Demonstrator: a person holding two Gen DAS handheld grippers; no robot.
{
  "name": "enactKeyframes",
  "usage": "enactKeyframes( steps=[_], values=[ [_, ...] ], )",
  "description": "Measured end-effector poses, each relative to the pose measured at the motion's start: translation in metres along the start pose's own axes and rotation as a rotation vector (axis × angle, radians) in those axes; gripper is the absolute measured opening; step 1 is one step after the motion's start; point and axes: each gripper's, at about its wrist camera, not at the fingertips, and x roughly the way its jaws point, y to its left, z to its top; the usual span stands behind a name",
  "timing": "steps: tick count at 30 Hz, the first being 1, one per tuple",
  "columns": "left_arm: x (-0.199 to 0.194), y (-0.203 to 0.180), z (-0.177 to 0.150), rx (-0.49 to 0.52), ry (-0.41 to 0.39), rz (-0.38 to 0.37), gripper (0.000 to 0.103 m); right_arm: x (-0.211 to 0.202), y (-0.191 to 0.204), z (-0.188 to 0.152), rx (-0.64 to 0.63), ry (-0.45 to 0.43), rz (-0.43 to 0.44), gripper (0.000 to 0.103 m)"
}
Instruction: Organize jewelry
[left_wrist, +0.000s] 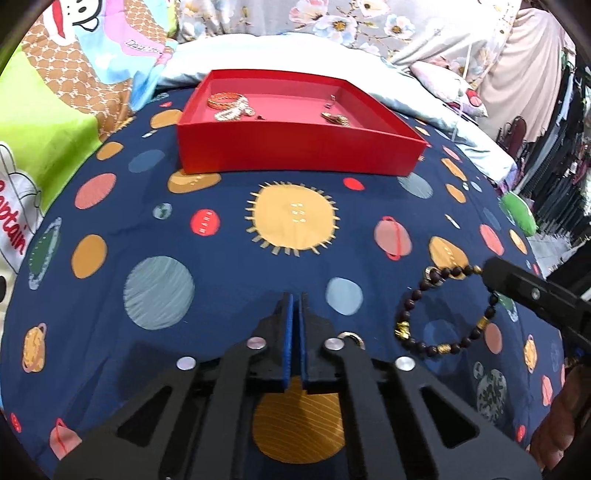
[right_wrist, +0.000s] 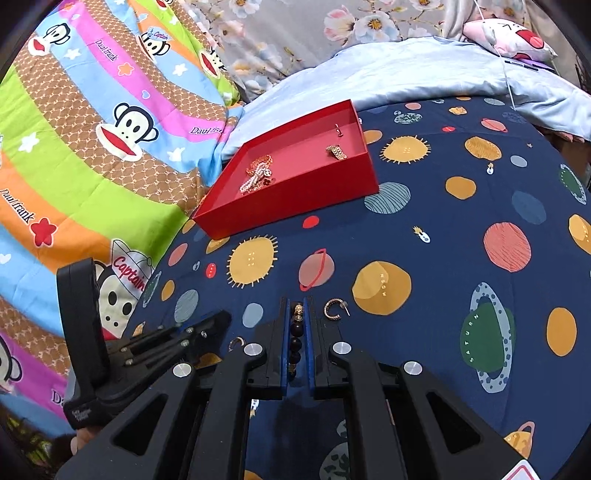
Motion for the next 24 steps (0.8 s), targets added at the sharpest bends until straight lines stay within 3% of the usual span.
enactKeyframes(
  steps=[9,11,18,21,24],
  values=[
    [-0.010,-0.008,0.007,-0.002,-0.001,-0.049,0.000,-0.009,0.015,0.031,-0.041,-0.075,0.027,0.006],
    [-0.013,-0.010,0.012,0.001,-0.007,-0.061,0.000,-0.010,0.018,0.042,-0.049,-0.090,0.043,0.001],
    [-0.019,-0.018,0.056,0.028,-0.064,-0.090,0.000,0.003,0.036,0.084,-0.131,-0.144,0.043,0.001],
    [-0.026,-0.016,0.077,0.042,-0.116,-0.068,0.000,0.009,0.031,0.093,-0.128,-0.122,0.017,0.002],
    [-0.026,-0.008,0.080,0.025,-0.122,-0.060,0.000,0.019,0.018,0.074,-0.117,-0.048,-0.004,0.006]
  ],
)
